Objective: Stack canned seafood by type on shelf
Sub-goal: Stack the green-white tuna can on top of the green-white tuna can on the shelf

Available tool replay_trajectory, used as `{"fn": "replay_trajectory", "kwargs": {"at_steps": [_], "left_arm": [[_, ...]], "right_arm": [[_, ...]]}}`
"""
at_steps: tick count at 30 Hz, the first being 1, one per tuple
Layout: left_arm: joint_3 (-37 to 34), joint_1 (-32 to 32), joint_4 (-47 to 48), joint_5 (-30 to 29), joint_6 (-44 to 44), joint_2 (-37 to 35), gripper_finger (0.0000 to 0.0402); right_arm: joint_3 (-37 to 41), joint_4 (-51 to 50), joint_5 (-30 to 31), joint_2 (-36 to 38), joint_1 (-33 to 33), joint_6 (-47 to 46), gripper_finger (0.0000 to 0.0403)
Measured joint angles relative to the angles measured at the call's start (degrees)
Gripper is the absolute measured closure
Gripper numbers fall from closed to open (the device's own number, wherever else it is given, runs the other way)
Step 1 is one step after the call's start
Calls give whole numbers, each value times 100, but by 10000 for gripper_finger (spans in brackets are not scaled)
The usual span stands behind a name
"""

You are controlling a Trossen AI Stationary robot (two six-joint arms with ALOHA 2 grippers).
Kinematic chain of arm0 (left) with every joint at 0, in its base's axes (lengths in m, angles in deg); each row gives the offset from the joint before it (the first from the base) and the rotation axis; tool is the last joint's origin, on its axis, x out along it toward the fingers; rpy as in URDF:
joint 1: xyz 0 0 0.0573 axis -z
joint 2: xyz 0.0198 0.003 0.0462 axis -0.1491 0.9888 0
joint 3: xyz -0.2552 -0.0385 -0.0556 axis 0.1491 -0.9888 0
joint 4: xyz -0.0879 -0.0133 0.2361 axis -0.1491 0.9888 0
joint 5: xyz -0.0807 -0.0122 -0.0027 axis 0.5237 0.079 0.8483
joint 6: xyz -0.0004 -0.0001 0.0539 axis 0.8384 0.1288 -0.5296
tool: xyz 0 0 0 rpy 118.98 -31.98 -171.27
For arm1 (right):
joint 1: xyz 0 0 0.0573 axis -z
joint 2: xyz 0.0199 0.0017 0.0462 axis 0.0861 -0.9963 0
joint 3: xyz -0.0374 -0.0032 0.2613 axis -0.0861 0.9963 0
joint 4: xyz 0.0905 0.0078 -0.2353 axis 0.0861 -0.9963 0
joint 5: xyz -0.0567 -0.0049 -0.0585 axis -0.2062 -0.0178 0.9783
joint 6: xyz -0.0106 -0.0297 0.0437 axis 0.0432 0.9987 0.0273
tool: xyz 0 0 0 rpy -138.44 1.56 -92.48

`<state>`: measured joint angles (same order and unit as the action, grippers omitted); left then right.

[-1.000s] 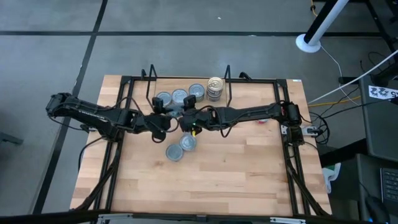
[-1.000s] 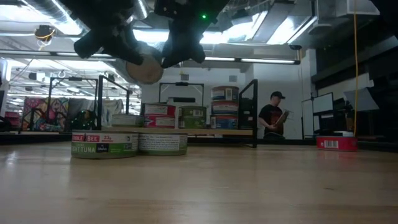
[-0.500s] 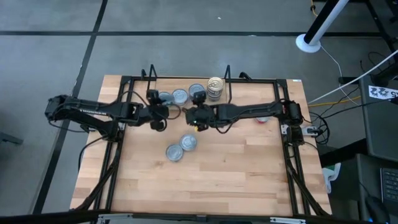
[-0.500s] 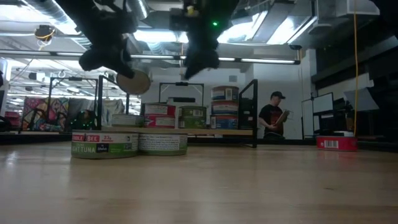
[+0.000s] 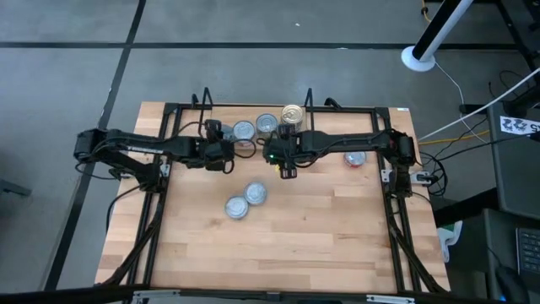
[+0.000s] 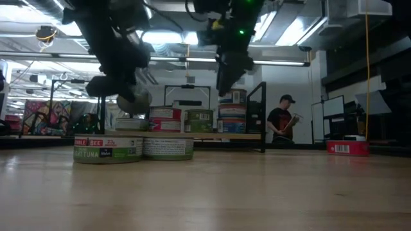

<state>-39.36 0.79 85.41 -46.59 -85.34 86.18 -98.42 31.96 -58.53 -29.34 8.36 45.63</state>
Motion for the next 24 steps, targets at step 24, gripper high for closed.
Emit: {"fn": "replay_trajectory", "kwargs": {"at_steps": [24], "left_arm": [[9,-301,30,-507,28,708,265]], "right_arm": [[2825,1765,48,1457,37,-970,150]]}}
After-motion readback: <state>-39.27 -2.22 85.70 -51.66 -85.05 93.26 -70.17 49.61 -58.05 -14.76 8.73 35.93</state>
